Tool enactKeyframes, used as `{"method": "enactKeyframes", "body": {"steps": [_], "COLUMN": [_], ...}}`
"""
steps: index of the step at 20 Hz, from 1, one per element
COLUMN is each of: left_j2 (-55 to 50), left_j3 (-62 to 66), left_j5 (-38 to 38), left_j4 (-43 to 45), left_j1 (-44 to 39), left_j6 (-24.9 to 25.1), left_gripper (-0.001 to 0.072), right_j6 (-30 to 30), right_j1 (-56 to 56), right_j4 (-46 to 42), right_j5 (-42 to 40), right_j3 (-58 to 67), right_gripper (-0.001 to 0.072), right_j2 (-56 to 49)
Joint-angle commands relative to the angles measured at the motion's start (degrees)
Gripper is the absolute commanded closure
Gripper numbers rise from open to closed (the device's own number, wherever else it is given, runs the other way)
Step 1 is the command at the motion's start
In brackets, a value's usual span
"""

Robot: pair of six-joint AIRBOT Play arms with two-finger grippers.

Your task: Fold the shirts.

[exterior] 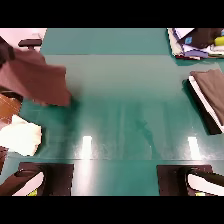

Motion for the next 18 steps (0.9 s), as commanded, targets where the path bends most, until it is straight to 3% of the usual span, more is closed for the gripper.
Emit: {"method": "enactKeyframes", "body": {"steps": [1,5,9,12,14,18], "left_j2": [1.68,-1.95,-12.28,-21.33,-24.59,-24.65], "left_j3": [11.19,11.58,11.56,11.58,11.63,11.56], "left_j5": [-3.04,-2.78,-2.54,-1.36,-0.13,-0.83], "left_j4": [-0.22,-0.07,-0.22,-1.70,-1.38,0.04], "left_j1": [-10.75,-26.56,-42.66,-50.01,-50.34,-39.69], "left_j6": [0.07,-1.57,-1.33,4.70,6.67,3.85], "left_gripper": [0.0690,0.0690,0.0687,0.0675,0.0161,0.0161], "right_j6": [0.02,0.02,0.02,0.04,0.02,0.02], "right_j1": [-0.02,-0.02,-0.09,-0.09,-0.09,-0.09], "right_j4": [-0.35,-0.37,-0.35,-0.37,-0.37,-0.39], "right_j5": [-0.35,0.04,0.85,1.49,2.14,2.95], "right_j3": [8.15,9.05,9.05,9.05,9.05,9.05], "right_gripper": [0.0694,0.0693,0.0694,0.0694,0.0694,0.0694], "right_j2": [0.00,0.00,0.00,0.00,0.00,0.00]}}
